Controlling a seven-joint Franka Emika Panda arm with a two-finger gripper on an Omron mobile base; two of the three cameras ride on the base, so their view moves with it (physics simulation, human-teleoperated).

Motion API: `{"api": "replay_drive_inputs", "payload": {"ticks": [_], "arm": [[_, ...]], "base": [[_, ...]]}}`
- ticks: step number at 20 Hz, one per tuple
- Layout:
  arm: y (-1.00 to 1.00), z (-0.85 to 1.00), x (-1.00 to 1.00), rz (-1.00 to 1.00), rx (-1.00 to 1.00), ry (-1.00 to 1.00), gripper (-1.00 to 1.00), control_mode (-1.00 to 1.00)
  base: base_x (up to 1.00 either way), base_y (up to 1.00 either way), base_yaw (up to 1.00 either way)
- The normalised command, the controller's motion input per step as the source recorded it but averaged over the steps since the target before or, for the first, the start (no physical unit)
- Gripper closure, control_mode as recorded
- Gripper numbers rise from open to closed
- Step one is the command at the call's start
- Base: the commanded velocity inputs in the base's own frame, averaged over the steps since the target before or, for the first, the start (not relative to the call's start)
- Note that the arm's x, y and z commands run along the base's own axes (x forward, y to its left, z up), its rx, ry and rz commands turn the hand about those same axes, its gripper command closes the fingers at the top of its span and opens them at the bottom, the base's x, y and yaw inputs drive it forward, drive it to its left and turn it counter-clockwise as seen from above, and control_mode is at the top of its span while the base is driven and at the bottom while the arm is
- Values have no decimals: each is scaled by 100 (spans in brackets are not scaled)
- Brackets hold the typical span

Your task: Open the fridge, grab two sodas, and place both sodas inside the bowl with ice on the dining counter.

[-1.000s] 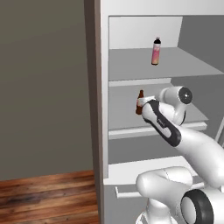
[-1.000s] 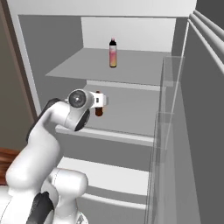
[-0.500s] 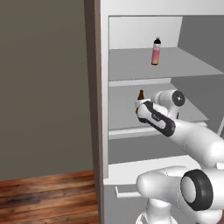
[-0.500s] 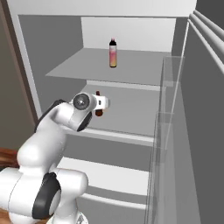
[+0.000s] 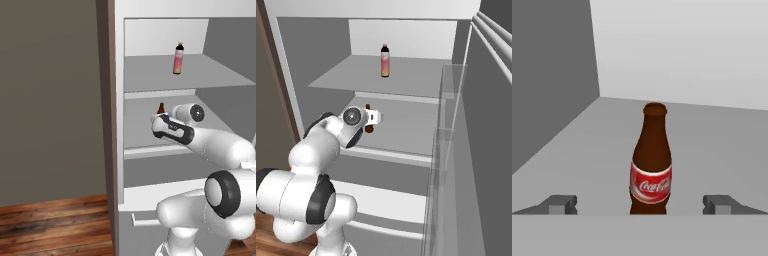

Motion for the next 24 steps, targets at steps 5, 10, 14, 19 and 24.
{"api": "replay_drive_inputs", "payload": {"ticks": [5, 10, 14, 19, 24], "arm": [[0, -12, 29, 0, 0, 0, -100, -100], [0, -12, 25, 0, 0, 0, -100, -100], [-1, -11, 25, 0, 0, 0, -100, -100], [0, -6, 13, 0, 0, 0, -100, -100], [0, 0, 10, 0, 0, 0, -100, -100]], "base": [[0, 0, 0], [0, 0, 0], [0, 0, 0], [0, 0, 0], [0, 0, 0]]}}
